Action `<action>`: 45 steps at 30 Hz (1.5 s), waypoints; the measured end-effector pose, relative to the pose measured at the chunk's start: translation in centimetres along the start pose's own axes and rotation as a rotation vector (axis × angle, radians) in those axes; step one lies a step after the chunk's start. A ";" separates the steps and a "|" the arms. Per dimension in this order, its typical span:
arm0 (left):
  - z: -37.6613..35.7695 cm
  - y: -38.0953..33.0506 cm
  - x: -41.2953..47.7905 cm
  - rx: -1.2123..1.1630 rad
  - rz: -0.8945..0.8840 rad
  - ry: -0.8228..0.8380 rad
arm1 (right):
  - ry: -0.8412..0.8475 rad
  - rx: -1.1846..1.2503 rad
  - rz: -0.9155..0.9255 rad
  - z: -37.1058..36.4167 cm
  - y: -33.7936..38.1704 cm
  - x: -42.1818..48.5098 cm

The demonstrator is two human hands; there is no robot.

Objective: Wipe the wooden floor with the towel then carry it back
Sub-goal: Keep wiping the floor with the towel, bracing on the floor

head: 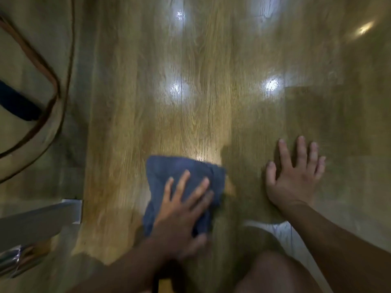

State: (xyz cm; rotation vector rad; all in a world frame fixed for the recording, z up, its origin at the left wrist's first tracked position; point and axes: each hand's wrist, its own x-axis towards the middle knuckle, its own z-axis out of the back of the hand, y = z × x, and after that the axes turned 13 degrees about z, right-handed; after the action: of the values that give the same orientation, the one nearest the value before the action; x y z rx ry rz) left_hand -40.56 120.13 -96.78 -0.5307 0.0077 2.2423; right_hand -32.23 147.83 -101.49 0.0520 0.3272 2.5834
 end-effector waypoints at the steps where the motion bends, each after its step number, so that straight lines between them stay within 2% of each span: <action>1: -1.1 -1.1 -2.0 0.056 -0.086 0.039 | -0.008 -0.009 0.004 -0.2 -0.1 -0.1; 3: -0.6 -0.5 0.0 0.085 -0.158 0.051 | -0.064 -0.025 0.013 -0.7 -0.3 -0.1; 6: 4.9 1.9 12.9 0.147 -0.114 -0.061 | -0.083 -0.053 0.034 -1.1 -0.6 0.1; 8: 9.3 2.8 22.1 0.111 0.052 -0.031 | -0.080 -0.056 0.037 -1.0 -0.5 -0.1; 10: 11.3 2.7 26.2 0.084 0.211 -0.053 | -0.075 -0.053 0.027 -0.8 -0.3 -0.2; 12: 9.8 1.4 23.2 0.090 0.234 -0.088 | -0.061 -0.049 0.012 -0.6 -0.2 0.0; 14: 5.9 -1.6 14.4 0.029 0.215 -0.107 | -0.045 -0.045 0.011 -0.4 -0.2 0.0; 17: -0.2 -5.7 0.1 -0.040 0.020 0.003 | -0.077 -0.055 0.019 -0.4 -0.1 -0.1; 18: -0.8 -5.6 -1.5 -0.043 -0.021 0.019 | -0.094 -0.058 0.025 -0.6 -0.1 -0.2; 20: 0.6 -3.6 3.1 -0.032 -0.013 -0.033 | -0.106 -0.065 0.030 -0.9 -0.3 0.0; 22: 4.4 -1.2 13.3 0.046 0.079 -0.137 | -0.094 -0.088 0.034 -1.2 -0.6 0.0; 24: 9.1 1.1 23.6 0.064 0.254 -0.131 | -0.114 -0.094 0.037 -1.4 -0.8 0.0; 26: 11.4 2.2 29.3 0.008 0.430 -0.150 | -0.139 -0.105 0.041 -1.7 -0.7 0.0; 27: 11.5 2.0 29.4 -0.022 0.465 -0.144 | -0.130 -0.105 0.032 -1.7 -0.6 0.0; 29: 9.4 0.5 25.6 -0.025 0.425 -0.175 | -0.080 -0.077 0.016 -0.8 -0.1 0.2; 32: 3.9 -4.2 12.4 -0.055 0.367 -0.140 | 0.019 -0.057 0.013 0.5 0.3 0.4; 34: 0.8 -6.9 4.0 -0.073 0.270 -0.117 | 0.015 -0.050 0.003 0.5 0.3 0.0; 35: 0.4 -6.8 2.8 -0.048 0.220 -0.150 | 0.012 -0.050 0.008 0.5 0.4 0.0; 36: 1.0 -5.8 4.1 -0.039 0.175 -0.148 | 0.005 -0.049 0.009 0.5 0.4 0.1; 38: 3.6 -3.4 10.9 0.046 0.216 -0.132 | 0.002 -0.042 0.014 0.3 0.1 0.2; 42: 10.1 1.2 26.0 0.106 0.500 -0.174 | -0.021 -0.046 0.015 0.0 0.1 0.1; 45: 10.3 1.6 26.7 0.024 0.510 -0.173 | -0.012 -0.034 0.018 -0.1 -0.1 0.0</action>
State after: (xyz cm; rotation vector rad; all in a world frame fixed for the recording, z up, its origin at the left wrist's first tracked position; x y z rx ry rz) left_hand -61.08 140.14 -97.73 -0.3448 0.0895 2.7755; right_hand -32.22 147.88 -101.60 0.0578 0.2793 2.6051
